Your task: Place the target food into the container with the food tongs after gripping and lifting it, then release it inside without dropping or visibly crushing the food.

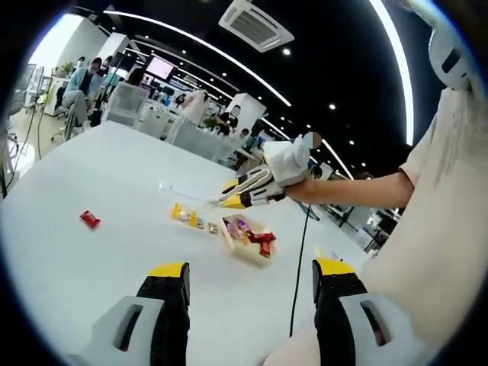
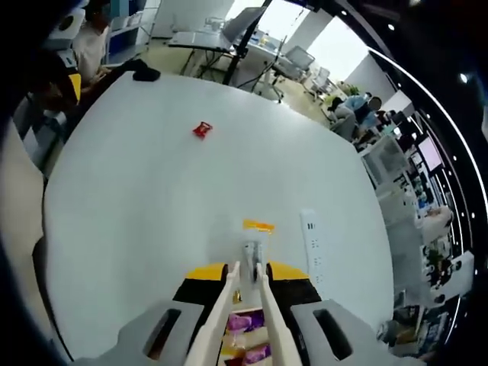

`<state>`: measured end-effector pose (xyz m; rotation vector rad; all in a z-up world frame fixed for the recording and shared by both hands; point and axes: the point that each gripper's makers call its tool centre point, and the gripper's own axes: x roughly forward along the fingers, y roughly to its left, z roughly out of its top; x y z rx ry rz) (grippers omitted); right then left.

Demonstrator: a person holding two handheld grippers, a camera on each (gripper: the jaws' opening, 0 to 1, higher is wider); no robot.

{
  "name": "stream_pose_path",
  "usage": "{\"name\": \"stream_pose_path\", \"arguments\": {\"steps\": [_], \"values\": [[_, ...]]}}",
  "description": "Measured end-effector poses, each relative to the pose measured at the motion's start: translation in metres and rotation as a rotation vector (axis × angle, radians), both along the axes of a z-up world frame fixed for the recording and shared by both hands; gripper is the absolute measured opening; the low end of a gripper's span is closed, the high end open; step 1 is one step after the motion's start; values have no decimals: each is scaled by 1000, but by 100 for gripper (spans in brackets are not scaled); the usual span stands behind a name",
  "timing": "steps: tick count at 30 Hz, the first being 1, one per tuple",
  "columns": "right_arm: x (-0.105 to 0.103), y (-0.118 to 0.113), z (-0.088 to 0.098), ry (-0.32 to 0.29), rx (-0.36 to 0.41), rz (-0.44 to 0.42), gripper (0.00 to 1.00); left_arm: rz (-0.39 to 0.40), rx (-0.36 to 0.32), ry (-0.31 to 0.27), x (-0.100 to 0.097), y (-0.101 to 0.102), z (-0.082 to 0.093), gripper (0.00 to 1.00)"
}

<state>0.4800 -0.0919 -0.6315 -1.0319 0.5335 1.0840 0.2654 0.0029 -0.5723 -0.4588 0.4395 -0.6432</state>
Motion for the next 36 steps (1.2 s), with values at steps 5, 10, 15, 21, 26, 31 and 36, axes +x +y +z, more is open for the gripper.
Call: {"name": "stream_pose_path", "arguments": {"steps": [5, 10, 15, 21, 26, 31, 36], "values": [[-3, -14, 7, -10, 3, -38, 19, -16, 4, -17, -3, -3, 6, 65], [-3, -24, 17, -29, 13, -64, 19, -18, -10, -33, -4, -5, 12, 65], [-3, -35, 26, -45, 23, -96, 19, -37, -3, -39, -8, -7, 12, 65], [-4, -46, 33, -58, 30, -124, 19, -39, -4, -47, -10, -7, 14, 65], [-2, -56, 37, -77, 27, -148, 17, -47, -1, -50, -14, -9, 14, 65], [-1, -73, 38, -82, 30, -186, 18, -56, 3, -46, -19, -12, 13, 65], [-6, -85, 42, -81, 36, -217, 18, -68, 6, -44, -21, -15, 13, 65]]}}
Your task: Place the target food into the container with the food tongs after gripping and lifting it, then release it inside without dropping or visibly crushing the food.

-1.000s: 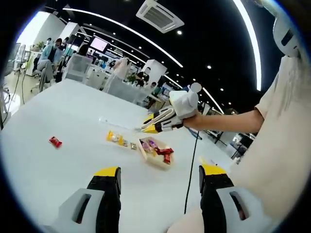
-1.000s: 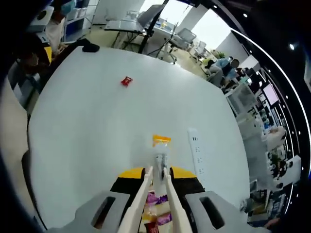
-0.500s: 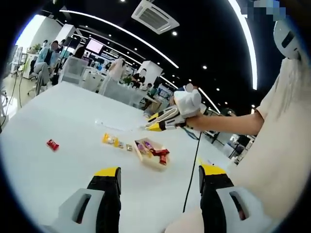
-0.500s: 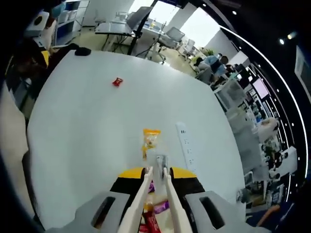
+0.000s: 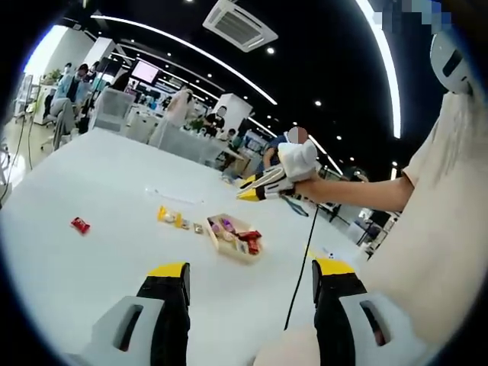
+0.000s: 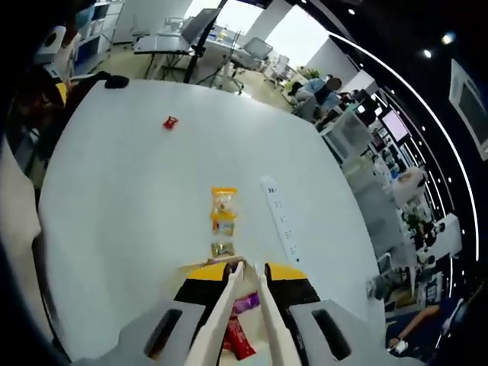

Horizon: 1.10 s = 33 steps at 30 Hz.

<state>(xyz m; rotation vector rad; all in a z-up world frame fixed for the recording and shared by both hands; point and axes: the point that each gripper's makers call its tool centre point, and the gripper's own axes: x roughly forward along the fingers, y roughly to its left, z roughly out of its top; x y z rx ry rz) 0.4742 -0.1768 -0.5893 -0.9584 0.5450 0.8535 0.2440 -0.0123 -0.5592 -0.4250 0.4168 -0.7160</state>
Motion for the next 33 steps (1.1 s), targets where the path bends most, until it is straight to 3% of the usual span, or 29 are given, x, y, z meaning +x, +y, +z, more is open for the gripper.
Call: {"name": "stream_pose_path", "arguments": {"steps": [12, 33], "values": [[1, -10, 12, -18, 45, -38, 20, -26, 10, -11, 3, -7, 6, 65], [-2, -3, 14, 21, 124, -54, 26, -14, 19, -17, 0, -8, 10, 65]]}}
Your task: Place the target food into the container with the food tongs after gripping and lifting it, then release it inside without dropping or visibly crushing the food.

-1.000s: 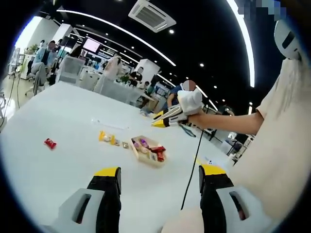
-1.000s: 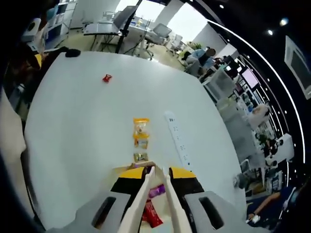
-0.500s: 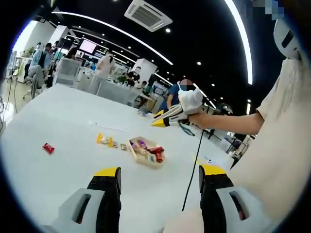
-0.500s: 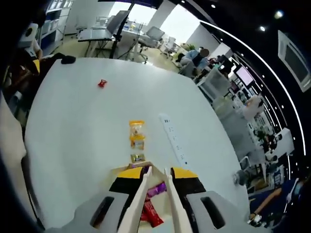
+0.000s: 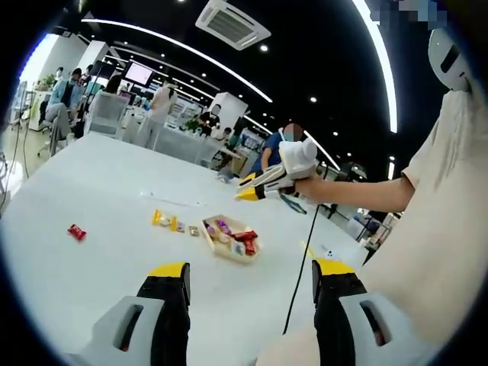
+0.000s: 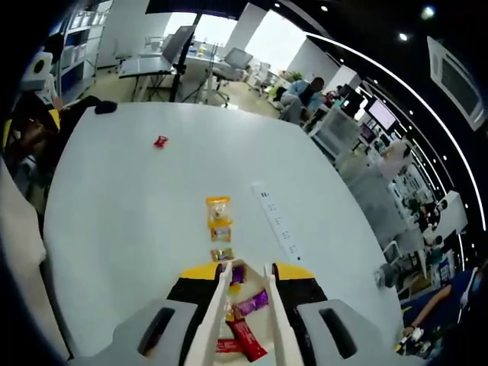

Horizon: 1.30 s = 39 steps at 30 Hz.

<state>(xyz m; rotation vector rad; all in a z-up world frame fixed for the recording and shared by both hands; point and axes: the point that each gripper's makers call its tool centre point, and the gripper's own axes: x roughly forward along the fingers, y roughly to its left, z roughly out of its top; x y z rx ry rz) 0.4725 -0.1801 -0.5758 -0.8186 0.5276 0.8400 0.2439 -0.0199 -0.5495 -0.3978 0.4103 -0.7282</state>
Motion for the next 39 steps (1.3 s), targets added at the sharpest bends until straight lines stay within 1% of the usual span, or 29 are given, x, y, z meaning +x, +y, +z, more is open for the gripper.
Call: {"name": "stream_pose_path", "arguments": {"steps": [6, 12, 19, 27, 39], "values": [[1, 7, -2, 13, 25, 4, 27, 10, 0, -1, 0, 1, 0, 65], [3, 17, -2, 26, 70, -2, 28, 23, 0, 1, 0, 3, 0, 65], [4, 25, -8, 52, 78, 16, 28, 45, 1, 8, -1, 7, -3, 65], [7, 38, -11, 76, 121, 15, 29, 65, 1, 16, -1, 11, -5, 65], [12, 49, -15, 62, 107, 55, 29, 79, 0, 25, 0, 12, -7, 65]]}}
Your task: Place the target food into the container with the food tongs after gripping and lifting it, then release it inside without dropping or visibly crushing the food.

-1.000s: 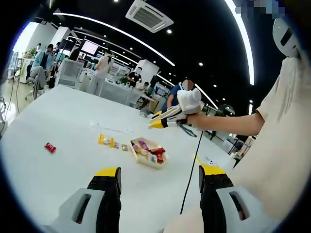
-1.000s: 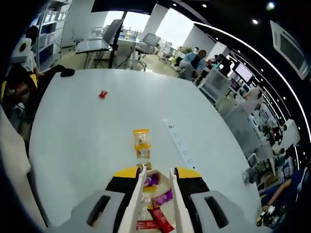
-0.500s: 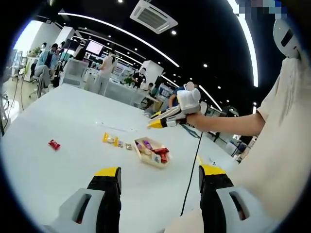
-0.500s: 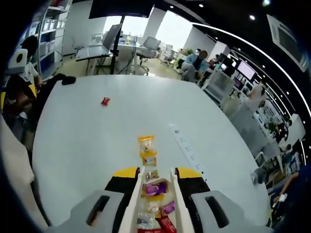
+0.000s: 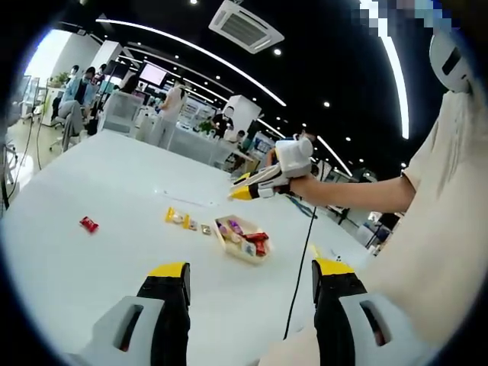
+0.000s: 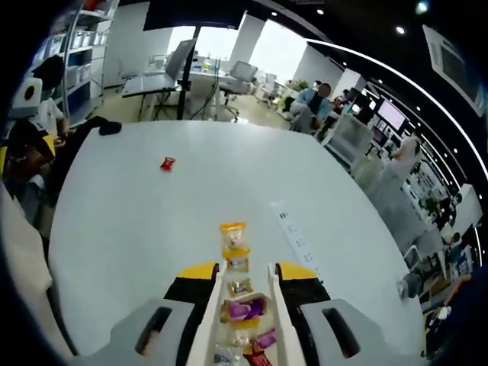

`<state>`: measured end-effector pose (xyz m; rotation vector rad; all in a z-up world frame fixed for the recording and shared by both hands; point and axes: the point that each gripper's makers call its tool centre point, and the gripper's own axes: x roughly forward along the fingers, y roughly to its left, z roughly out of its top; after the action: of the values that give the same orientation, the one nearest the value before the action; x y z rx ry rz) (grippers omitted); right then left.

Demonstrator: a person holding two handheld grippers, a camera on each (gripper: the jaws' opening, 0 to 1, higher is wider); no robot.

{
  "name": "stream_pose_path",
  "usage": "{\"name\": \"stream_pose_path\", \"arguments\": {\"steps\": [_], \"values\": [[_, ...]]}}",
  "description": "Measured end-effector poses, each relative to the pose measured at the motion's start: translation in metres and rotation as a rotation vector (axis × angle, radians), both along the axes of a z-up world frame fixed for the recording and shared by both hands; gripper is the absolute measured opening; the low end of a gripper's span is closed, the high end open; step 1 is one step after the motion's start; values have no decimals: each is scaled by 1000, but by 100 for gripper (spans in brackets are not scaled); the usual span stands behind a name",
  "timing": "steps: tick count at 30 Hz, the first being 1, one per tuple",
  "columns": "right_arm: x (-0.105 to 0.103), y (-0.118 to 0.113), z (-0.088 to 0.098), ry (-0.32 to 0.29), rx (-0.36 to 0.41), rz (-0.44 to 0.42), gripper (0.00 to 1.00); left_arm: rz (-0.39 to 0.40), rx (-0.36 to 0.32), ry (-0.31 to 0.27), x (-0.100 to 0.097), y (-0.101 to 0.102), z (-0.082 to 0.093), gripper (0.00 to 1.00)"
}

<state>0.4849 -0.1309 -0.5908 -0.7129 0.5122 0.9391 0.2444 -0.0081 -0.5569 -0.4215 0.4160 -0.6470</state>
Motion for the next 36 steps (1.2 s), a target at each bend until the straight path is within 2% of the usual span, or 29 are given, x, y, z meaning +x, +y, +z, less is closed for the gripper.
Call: {"name": "stream_pose_path", "arguments": {"steps": [36], "values": [[15, 41, -25, 36, -43, 132, 30, 44, -7, 31, 10, 12, -8, 65]]}}
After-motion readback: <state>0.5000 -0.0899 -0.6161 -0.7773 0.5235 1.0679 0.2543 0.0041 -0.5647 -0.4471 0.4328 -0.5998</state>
